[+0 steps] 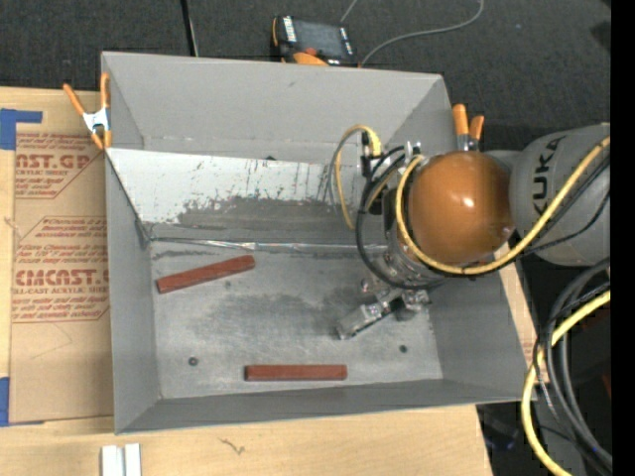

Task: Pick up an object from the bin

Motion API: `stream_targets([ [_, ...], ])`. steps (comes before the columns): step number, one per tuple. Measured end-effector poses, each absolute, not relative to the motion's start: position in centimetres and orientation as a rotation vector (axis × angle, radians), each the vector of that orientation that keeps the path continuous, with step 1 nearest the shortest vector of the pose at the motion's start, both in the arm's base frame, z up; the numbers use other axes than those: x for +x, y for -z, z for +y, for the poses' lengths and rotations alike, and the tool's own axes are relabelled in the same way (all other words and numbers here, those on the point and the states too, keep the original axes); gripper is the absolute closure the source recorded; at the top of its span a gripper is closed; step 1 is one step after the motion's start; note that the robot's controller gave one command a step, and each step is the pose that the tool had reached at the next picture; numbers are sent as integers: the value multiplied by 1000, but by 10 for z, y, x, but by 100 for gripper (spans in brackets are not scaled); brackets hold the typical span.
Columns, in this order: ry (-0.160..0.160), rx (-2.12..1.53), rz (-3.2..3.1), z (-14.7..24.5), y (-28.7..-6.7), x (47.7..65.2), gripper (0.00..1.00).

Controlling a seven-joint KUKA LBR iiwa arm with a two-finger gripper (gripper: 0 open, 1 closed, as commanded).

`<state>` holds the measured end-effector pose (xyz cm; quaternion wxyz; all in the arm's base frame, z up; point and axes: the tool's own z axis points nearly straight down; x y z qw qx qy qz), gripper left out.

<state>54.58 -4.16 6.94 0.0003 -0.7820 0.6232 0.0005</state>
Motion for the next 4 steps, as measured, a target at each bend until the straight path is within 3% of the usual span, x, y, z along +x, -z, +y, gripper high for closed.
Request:
stream_targets([
  [1, -5, -2596, 1762, -82, -71, 586, 0],
  [2, -7, -2694, 1604, 18, -79, 589, 0],
  [3, -5, -2690, 1616, 13, -79, 589, 100],
  [4, -5, -2691, 1623, -34, -99, 548, 100],
])
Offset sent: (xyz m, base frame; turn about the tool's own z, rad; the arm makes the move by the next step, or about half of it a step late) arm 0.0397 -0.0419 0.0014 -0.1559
